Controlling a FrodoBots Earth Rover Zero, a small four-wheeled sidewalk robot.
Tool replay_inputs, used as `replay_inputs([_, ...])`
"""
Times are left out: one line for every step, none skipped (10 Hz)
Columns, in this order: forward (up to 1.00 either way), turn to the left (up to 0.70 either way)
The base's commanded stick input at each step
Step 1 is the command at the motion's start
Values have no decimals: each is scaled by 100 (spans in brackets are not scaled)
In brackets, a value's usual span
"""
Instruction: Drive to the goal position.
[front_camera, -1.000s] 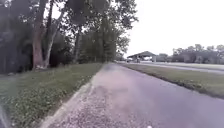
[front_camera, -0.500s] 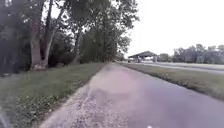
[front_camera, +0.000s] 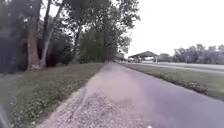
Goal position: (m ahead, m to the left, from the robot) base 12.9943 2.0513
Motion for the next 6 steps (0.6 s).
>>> replay_inputs([70, 0])
replay_inputs([70, 0])
replay_inputs([70, 0])
replay_inputs([70, 0])
replay_inputs([70, 0])
replay_inputs([70, 0])
